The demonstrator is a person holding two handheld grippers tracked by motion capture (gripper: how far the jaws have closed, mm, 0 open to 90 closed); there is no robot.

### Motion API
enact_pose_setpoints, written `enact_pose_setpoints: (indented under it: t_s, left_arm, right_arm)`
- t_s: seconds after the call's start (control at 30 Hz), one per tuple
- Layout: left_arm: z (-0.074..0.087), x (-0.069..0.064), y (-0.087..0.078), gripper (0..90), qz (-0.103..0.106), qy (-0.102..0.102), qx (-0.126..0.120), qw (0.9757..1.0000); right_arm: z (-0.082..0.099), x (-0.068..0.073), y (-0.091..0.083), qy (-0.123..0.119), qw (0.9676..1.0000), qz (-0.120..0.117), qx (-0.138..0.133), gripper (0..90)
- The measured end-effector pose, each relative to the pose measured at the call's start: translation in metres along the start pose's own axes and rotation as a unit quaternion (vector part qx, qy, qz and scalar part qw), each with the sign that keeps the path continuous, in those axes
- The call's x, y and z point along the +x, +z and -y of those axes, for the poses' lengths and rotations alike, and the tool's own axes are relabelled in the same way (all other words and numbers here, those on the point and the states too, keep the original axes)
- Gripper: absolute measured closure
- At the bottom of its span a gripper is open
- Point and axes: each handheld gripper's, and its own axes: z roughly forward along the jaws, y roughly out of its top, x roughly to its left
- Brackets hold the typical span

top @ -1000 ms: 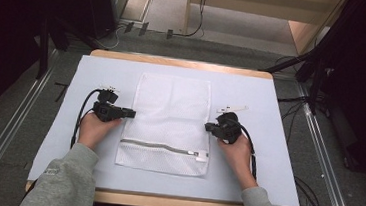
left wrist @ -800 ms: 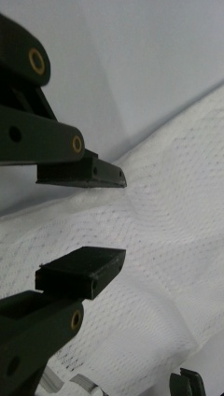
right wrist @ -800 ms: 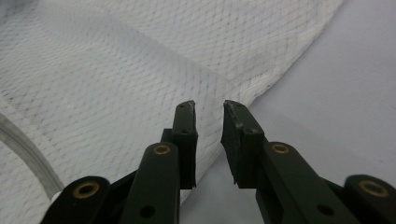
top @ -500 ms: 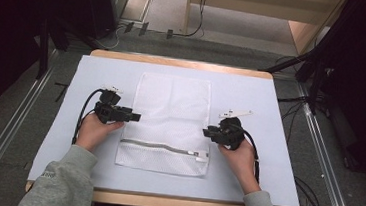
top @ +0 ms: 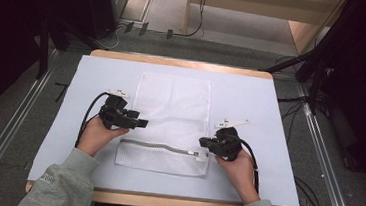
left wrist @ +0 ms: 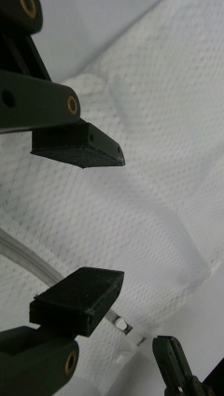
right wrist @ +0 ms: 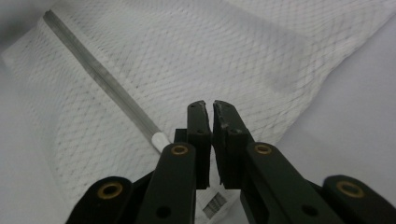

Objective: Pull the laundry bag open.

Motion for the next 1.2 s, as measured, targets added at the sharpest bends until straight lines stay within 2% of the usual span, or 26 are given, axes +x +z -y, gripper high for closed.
enact_pose_setpoints:
  t_s: [0.1,0.27,0.53,0.57,0.63,0.77,0.83,1.0,1.2]
  left_arm:
    - [-0.001,-0.007,0.003,38.5,0.007,0.009,0.003,0.9999]
    - [-0.005,-0.020,0.007,36.9,0.023,0.007,-0.003,0.9997]
    - [-0.012,-0.040,0.020,37.5,0.037,0.036,0.002,0.9986]
    - [-0.013,-0.042,0.023,37.8,0.039,0.038,0.001,0.9985]
    - [-0.014,-0.047,0.028,38.2,0.044,0.042,0.004,0.9981]
    - [-0.016,-0.056,0.037,40.7,0.053,0.053,0.013,0.9971]
    - [-0.016,-0.060,0.040,42.3,0.059,0.051,0.016,0.9968]
    - [-0.015,-0.069,0.046,47.1,0.067,0.053,0.024,0.9961]
    - [-0.013,-0.078,0.057,56.6,0.084,0.067,0.038,0.9934]
  right_arm:
    - [0.003,0.003,0.000,-0.002,1.0000,-0.004,0.007,90.0]
    - [0.010,0.004,-0.001,-0.003,0.9998,-0.004,0.021,90.0]
    - [0.023,0.004,0.005,-0.011,0.9991,0.001,0.040,90.0]
    - [0.024,0.002,0.006,-0.017,0.9993,-0.002,0.034,90.0]
    - [0.025,0.001,0.006,-0.013,0.9995,-0.008,0.028,90.0]
    - [0.028,0.000,0.006,-0.032,0.9992,-0.010,0.020,90.0]
    - [0.028,0.000,0.007,-0.038,0.9991,-0.008,0.019,90.0]
    - [0.028,0.000,0.007,-0.037,0.9991,-0.009,0.019,90.0]
    - [0.029,0.002,0.007,-0.038,0.9991,-0.003,0.018,90.0]
